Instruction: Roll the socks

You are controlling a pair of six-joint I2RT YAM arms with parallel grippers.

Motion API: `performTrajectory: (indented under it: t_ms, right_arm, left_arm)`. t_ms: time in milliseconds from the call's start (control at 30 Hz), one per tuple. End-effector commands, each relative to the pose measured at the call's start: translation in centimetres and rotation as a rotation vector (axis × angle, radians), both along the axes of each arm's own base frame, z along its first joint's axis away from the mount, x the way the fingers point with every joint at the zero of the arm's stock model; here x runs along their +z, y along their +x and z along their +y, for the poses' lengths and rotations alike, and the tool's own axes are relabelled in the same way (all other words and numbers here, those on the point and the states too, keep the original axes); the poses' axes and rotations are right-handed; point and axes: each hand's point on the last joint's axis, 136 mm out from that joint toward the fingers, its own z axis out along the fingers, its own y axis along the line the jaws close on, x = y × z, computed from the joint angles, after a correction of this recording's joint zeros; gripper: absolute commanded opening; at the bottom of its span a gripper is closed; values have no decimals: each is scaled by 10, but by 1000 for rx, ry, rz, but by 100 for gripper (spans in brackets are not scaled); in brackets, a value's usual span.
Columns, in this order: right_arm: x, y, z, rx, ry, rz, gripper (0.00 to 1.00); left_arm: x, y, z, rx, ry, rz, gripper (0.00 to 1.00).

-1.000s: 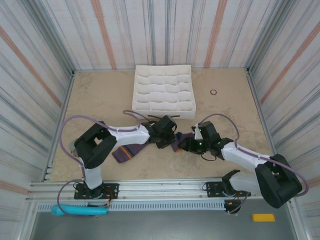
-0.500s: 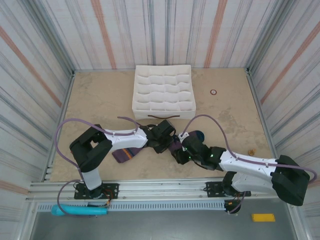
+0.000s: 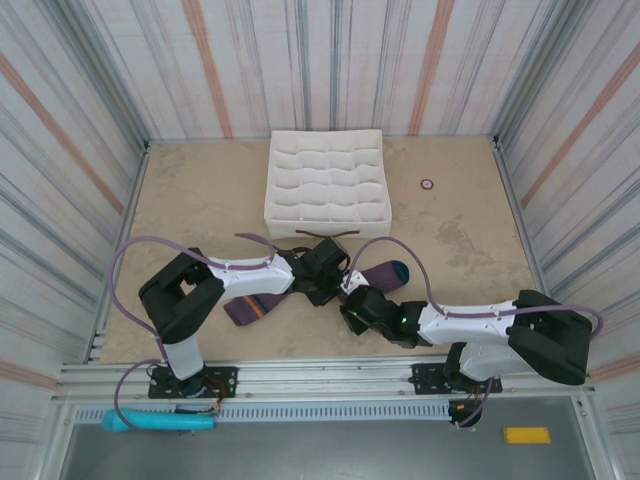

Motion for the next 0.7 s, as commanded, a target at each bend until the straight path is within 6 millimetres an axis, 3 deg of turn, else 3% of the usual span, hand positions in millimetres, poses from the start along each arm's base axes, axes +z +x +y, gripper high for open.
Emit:
performTrajectory:
  t_ms: [0,200,333,433,500,567,667]
  right_arm:
    - [-11,2,-9,-27,-34,-34,58]
    - [-26,-1,-13,-48,-55,-8,51]
    - [-33,-4,-14,-61,-57,22,16]
    - [-39,-8,-14,-68,-49,53,2]
    - [-43,-11,-15,-76,-38,75,0]
    - [-46,-14,-17,-87,-19,96,0]
    - [-50,-17,-18,-97,12,137,0]
  left_arm:
    - [-25,-18,18,-20,70,98,0]
    - [-27,-19,15,-26,47,112,0]
    - [-25,-18,12,-30,32,110,0]
    - [-26,-19,11,-25,15,118,2]
    - [-25,-19,11,-21,5,114,14]
    - [-23,-17,11,-20,-3,104,38]
    - [-17,-14,10,-24,-13,79,68]
